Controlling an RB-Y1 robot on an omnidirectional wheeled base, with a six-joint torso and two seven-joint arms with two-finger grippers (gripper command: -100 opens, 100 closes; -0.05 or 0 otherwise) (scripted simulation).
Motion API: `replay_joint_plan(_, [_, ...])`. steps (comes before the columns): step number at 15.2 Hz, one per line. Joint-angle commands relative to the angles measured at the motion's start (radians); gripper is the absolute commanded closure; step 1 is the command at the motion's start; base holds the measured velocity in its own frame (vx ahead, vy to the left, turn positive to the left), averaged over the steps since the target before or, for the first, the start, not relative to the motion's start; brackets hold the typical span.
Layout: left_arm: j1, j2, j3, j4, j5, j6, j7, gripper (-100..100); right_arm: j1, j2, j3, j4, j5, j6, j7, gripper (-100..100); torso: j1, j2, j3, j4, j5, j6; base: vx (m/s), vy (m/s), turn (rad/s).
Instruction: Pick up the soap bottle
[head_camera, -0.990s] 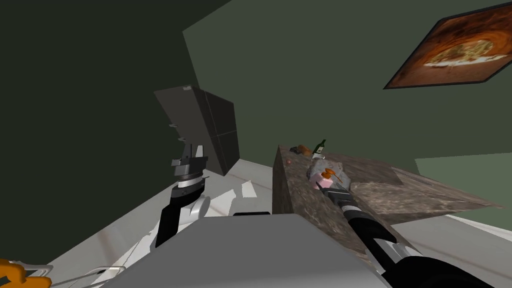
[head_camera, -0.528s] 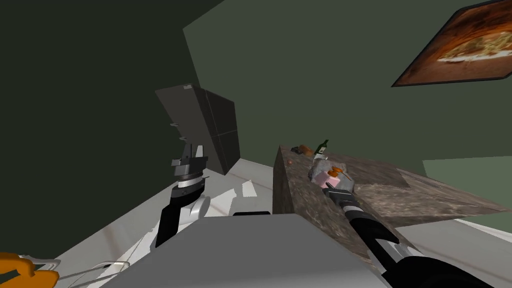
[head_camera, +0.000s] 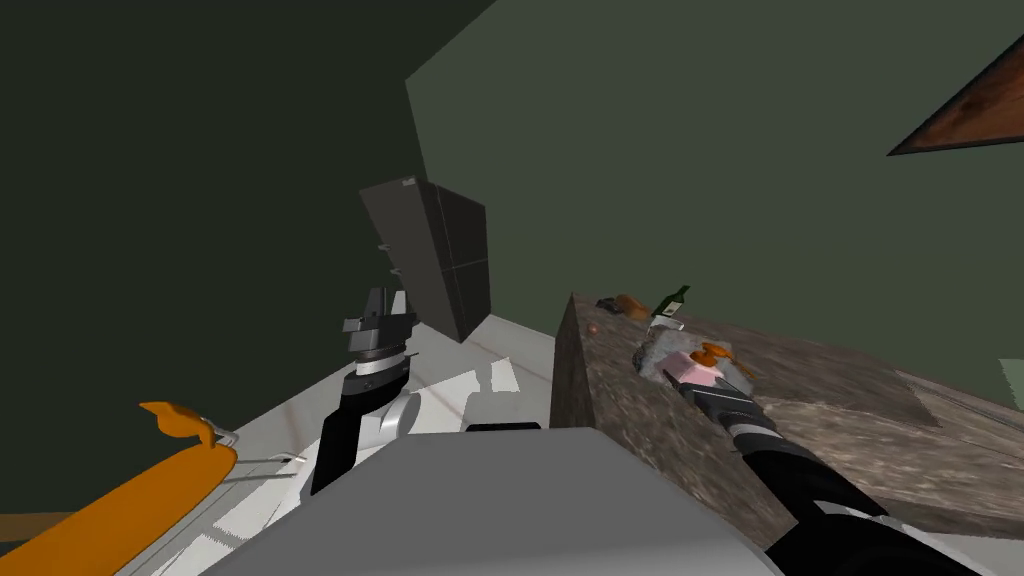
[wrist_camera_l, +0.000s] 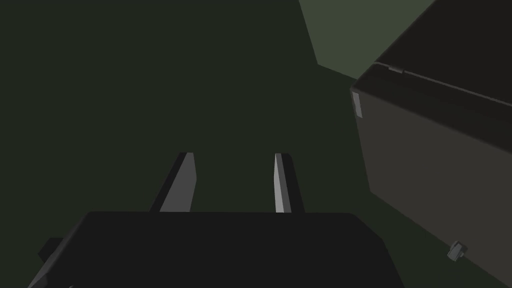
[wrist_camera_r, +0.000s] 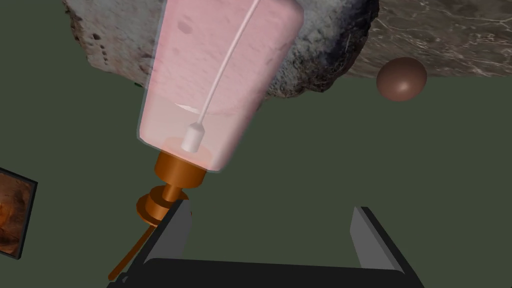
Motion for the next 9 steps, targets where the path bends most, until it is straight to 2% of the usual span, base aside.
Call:
replay_joint_plan(1, [0.000, 0.000, 0.000, 0.000, 0.000, 0.000, 0.000, 0, 0.014, -0.026, -0.033, 0.025, -0.019, 0.005, -0.021, -100, 0.000, 0.000, 0.000, 0.000, 0.000, 0.000, -0.039, -0.033, 0.243])
replay_joint_plan(6, [0.000, 0.000, 0.000, 0.000, 0.000, 0.000, 0.000, 0, 0.037, -0.085, -0.078, 0.058, -0.048, 0.023, -0.060, -100, -0.001, -0.001, -0.001, 0.000, 0.000, 0.000, -0.029, -0.036, 0.195])
replay_joint_plan(7, [0.000, 0.000, 0.000, 0.000, 0.000, 0.000, 0.000, 0, 0.041, -0.074, -0.068, 0.037, -0.045, 0.031, -0.055, -100, -0.001, -0.001, -0.001, 0.000, 0.000, 0.001, -0.018, -0.024, 0.041])
replay_joint_plan(8, [0.000, 0.000, 0.000, 0.000, 0.000, 0.000, 0.000, 0, 0.042, -0.076, -0.070, 0.039, -0.046, 0.030, -0.057, -100, -0.001, -0.001, -0.001, 0.000, -0.001, 0.001, -0.006, -0.010, 0.002])
replay_joint_plan(9, [0.000, 0.000, 0.000, 0.000, 0.000, 0.000, 0.000, 0, 0.042, -0.076, -0.070, 0.038, -0.046, 0.030, -0.057, 100, 0.000, -0.002, -0.001, 0.000, 0.000, 0.001, 0.000, 0.000, 0.000])
